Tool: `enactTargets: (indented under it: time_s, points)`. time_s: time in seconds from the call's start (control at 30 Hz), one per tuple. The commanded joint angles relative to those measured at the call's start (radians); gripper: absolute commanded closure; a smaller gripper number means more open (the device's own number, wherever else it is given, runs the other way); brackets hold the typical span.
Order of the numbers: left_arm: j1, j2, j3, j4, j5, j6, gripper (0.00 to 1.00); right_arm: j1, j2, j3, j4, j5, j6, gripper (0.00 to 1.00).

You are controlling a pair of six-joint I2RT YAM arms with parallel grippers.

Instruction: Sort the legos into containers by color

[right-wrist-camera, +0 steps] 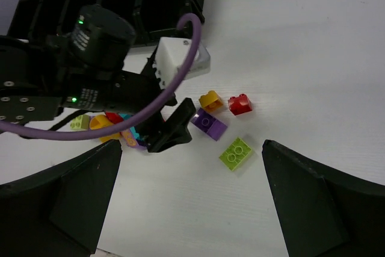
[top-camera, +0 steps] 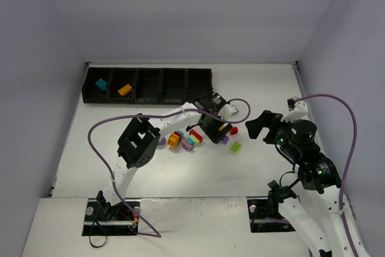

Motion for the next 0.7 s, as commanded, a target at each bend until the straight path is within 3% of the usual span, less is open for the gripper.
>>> enactTargets:
  time_s: [0.0, 0.67]
  points:
    - [-0.017, -0.008, 0.069, 0.021, 0.017, 0.052, 0.28, 0.005, -0.019, 0.009, 0.038, -0.022, 0.025, 0.00]
    - [-0.035, 0.146, 0.144, 0.089, 0.084, 0.098, 0.27, 0.005, -0.070, 0.015, 0.023, -0.029, 0.028, 0.00]
